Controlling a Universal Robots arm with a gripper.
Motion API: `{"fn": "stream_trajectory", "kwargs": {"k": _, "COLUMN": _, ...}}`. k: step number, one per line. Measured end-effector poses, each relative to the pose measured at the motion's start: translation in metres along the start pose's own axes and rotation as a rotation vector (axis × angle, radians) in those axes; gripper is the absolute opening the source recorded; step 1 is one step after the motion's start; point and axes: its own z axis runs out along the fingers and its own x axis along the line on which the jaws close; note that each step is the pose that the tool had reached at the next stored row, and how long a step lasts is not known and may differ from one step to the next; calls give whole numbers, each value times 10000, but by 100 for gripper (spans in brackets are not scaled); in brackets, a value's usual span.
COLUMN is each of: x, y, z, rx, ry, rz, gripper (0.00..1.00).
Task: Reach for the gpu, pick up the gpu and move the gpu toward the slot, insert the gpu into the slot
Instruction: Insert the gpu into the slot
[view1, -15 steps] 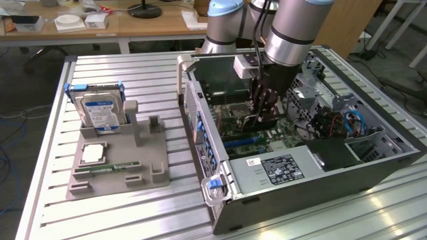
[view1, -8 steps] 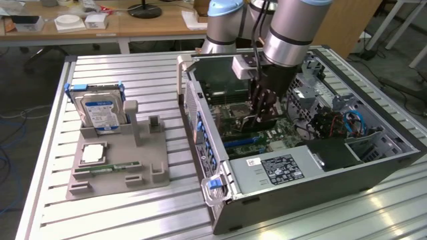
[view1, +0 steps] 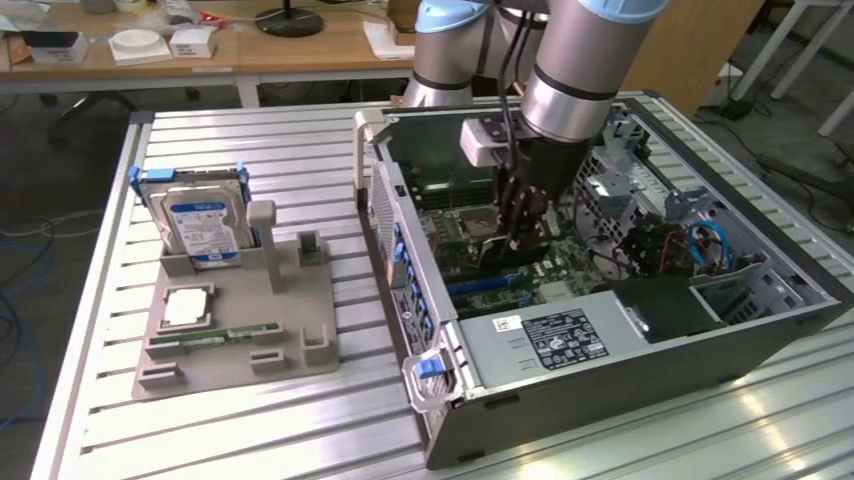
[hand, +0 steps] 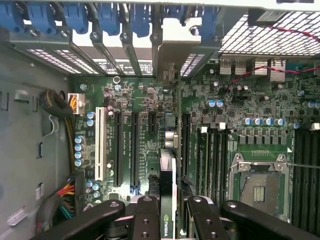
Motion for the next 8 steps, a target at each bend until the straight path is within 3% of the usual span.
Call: {"fn": "stream_trajectory", "kwargs": {"k": 8, "x": 0, "y": 3, "z": 32, "rx": 0, "ry": 0, "rz": 1, "gripper": 26}}
